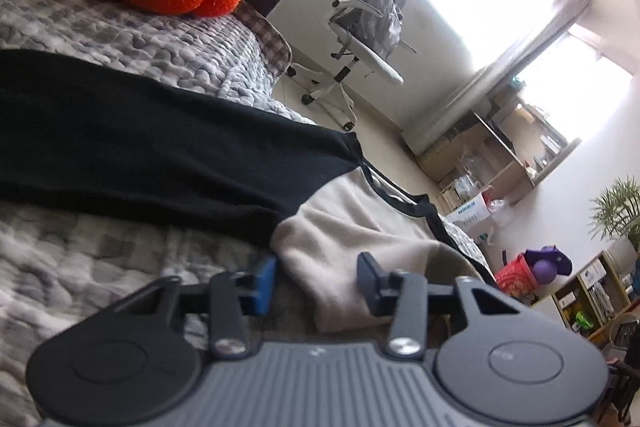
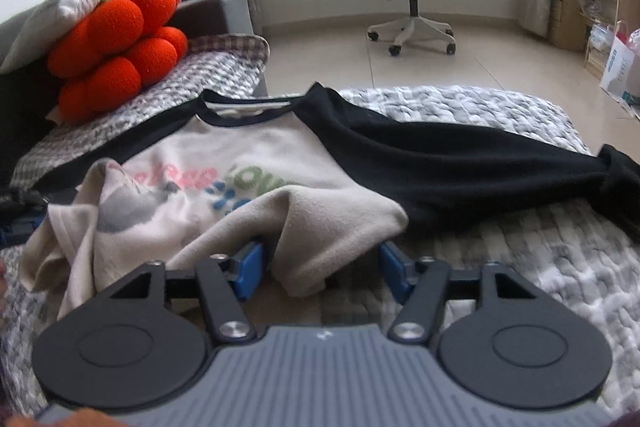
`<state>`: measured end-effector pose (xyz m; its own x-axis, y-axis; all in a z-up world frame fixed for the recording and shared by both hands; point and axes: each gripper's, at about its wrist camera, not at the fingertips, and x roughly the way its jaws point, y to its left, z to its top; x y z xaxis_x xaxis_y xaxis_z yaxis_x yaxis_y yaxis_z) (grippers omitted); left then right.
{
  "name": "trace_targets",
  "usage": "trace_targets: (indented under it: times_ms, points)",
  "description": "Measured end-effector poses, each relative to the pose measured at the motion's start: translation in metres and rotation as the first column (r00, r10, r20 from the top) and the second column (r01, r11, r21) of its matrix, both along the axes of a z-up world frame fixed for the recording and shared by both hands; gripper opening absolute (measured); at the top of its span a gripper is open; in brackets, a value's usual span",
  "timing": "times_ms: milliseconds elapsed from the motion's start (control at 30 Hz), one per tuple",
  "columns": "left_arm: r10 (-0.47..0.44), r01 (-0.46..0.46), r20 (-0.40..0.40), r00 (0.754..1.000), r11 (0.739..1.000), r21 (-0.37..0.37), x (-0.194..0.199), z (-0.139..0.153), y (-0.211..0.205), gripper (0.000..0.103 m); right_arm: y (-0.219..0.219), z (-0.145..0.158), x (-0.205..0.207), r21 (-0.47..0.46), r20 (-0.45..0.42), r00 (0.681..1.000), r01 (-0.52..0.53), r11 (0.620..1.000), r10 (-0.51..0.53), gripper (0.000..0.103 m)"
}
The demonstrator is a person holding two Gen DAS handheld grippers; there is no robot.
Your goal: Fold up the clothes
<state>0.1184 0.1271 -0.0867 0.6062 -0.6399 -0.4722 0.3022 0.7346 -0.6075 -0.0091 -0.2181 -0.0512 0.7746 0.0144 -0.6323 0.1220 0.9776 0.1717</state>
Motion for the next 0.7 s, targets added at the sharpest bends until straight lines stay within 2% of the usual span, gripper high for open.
trace_targets:
  times_ms: [33, 100, 200, 467, 600, 700]
  points:
    - [0.009, -0.010, 0.009, 1.000, 1.000, 0.009, 0.000, 0.000, -0.001, 0.025, 0.000, 0.000, 0.002, 0.011, 0.011, 1.000, -0.006, 1.000, 0.006, 0.035]
    - [0.021, -0.021, 0.027, 0.999, 1.000, 0.011, -0.002, 0.001, -0.002, 0.012, 0.002, 0.003, 0.004, 0.000, 0.039, 0.999, -0.007, 1.000, 0.007, 0.016]
    - [0.037, -0.037, 0.063, 0.997, 0.999, -0.001, -0.005, 0.005, -0.001, 0.009, 0.005, 0.008, 0.006, -0.044, 0.073, 0.997, 0.005, 0.999, -0.002, 0.009]
    - [0.088, -0.085, 0.109, 0.990, 0.996, -0.028, -0.008, 0.017, 0.005, 0.008, -0.007, 0.016, 0.008, -0.015, 0.170, 0.984, 0.061, 0.998, -0.058, 0.006]
    - [0.105, -0.107, 0.120, 0.987, 0.994, 0.012, -0.001, 0.029, 0.003, 0.008, -0.008, 0.019, 0.019, -0.033, 0.222, 0.973, 0.076, 0.997, -0.067, 0.006]
    - [0.100, -0.109, 0.135, 0.986, 0.992, 0.060, 0.005, 0.038, -0.003, 0.008, -0.010, 0.017, 0.031, -0.034, 0.222, 0.974, 0.065, 0.997, -0.056, 0.006]
